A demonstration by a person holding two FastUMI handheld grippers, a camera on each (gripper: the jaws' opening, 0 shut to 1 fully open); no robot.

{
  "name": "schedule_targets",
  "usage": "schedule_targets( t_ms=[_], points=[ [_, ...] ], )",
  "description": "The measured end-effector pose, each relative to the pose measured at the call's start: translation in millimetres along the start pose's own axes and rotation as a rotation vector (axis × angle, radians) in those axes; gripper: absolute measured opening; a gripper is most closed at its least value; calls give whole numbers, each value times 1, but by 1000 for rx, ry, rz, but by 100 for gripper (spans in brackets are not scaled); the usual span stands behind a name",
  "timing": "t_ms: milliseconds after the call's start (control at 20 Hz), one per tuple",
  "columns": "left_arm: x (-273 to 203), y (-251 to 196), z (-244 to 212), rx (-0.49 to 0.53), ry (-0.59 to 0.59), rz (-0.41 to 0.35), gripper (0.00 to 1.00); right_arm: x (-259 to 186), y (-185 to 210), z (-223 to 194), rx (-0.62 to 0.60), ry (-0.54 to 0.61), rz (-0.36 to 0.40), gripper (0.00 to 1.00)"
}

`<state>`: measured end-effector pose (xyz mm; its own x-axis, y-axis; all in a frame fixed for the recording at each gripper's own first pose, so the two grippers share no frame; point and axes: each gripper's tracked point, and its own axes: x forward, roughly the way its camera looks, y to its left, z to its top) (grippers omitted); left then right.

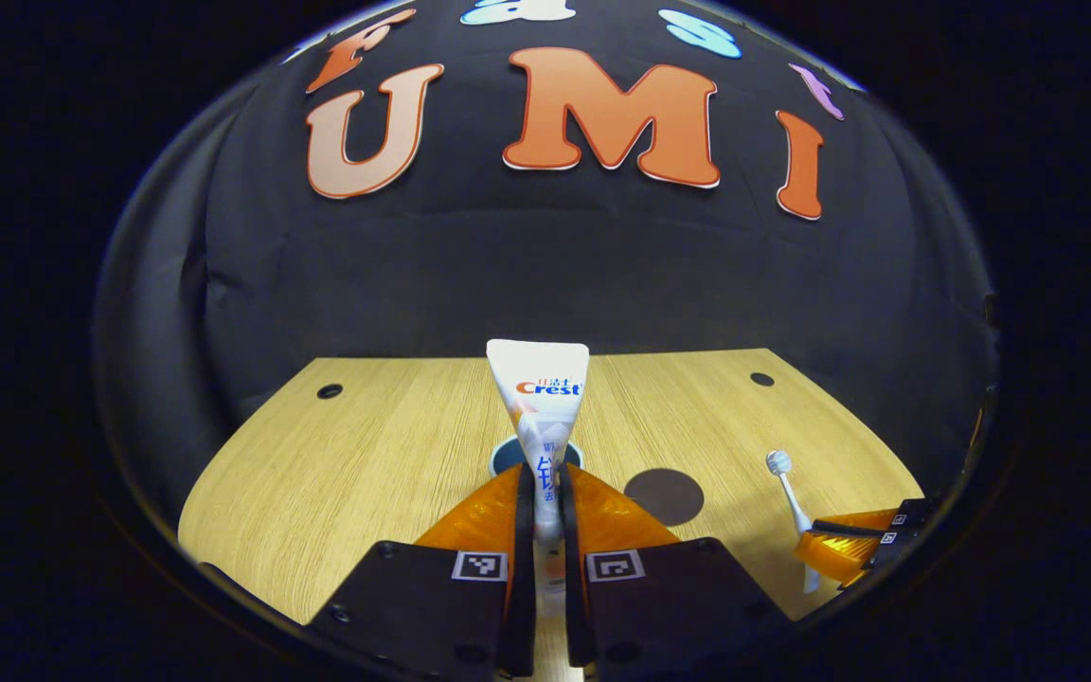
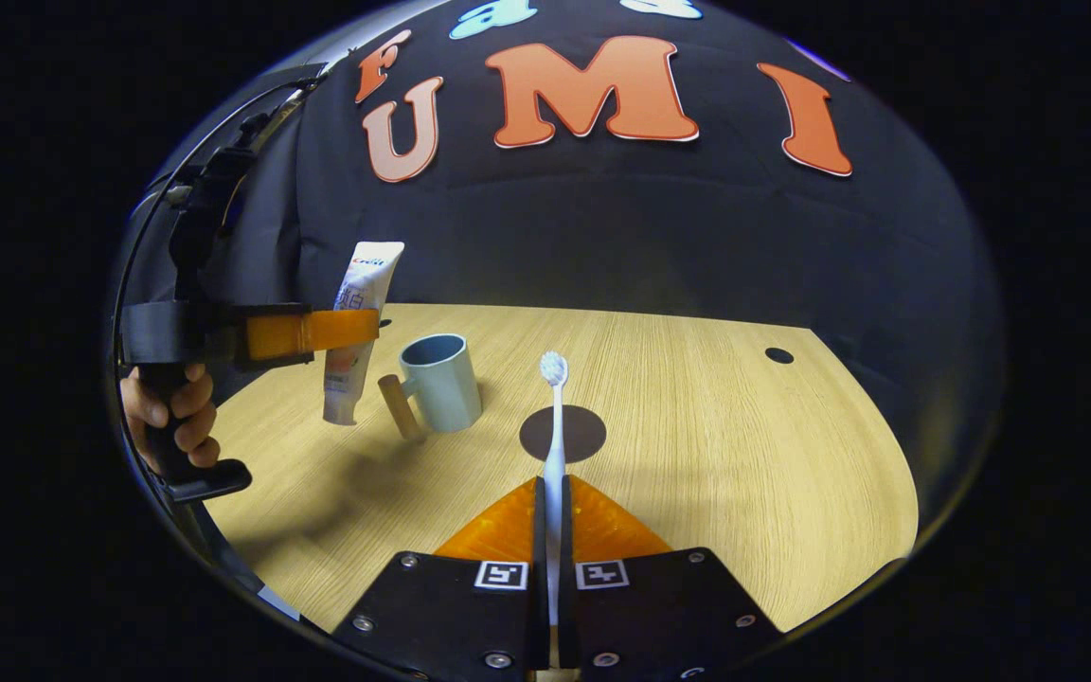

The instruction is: Put the toothbrush and toothpaste on the desktop into the cup, then pick up the cup and place it on the coaster on the desktop.

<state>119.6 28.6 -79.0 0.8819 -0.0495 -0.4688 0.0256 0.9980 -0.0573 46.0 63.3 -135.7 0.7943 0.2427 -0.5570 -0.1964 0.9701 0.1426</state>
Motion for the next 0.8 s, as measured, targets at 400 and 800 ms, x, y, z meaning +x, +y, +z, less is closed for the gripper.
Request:
schedule_targets(
  t_ms=[400, 800],
  points=[
    [33, -1, 66, 26, -294, 13, 17, 19, -17, 14, 21, -39, -5, 4],
    [64, 2, 70, 4, -351, 15, 16, 34, -29, 29, 19, -105, -22, 4]
  ],
)
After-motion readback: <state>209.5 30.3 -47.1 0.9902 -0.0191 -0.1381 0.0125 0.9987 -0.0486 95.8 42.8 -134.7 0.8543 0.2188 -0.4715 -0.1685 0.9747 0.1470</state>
